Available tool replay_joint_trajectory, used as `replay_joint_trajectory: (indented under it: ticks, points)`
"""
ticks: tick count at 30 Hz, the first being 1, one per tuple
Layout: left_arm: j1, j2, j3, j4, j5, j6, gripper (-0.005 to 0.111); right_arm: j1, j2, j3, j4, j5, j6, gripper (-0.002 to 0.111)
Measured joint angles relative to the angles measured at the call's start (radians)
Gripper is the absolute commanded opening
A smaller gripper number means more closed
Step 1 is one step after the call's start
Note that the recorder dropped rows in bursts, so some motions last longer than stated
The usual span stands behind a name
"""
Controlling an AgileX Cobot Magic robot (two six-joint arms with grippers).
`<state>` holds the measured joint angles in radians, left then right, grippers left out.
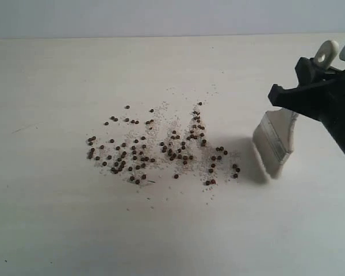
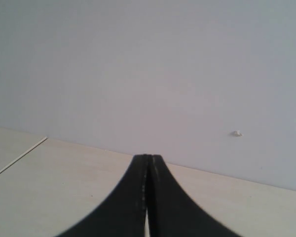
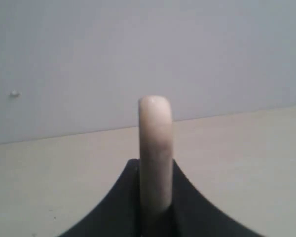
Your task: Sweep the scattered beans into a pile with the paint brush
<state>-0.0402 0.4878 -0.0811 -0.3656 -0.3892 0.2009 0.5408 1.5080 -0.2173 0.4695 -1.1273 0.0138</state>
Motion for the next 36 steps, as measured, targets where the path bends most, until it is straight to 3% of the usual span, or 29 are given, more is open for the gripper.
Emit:
replay_joint_trajectory:
  ticks: [5,12,21,36]
  points:
    - [0.000,0.000,0.000,0.000,0.000,0.000,0.000,0.091,0.018,0.000,0.126,-0.051,-0.002,0.000]
    - [0.000,0.000,0.000,0.000,0.000,0.000,0.000,0.111,0.152,-0.002,0.203,-0.130,0.049,0.000]
    - [0.000,0.000,0.000,0.000,0.000,0.000,0.000,0.111,0.297,-0.047,0.122,-0.167,0.341,0.000]
    - [0.000,0.000,0.000,0.000,0.000,0.000,0.000,0.120,0.334,-0.141,0.067,-0.120,0.363,0.000]
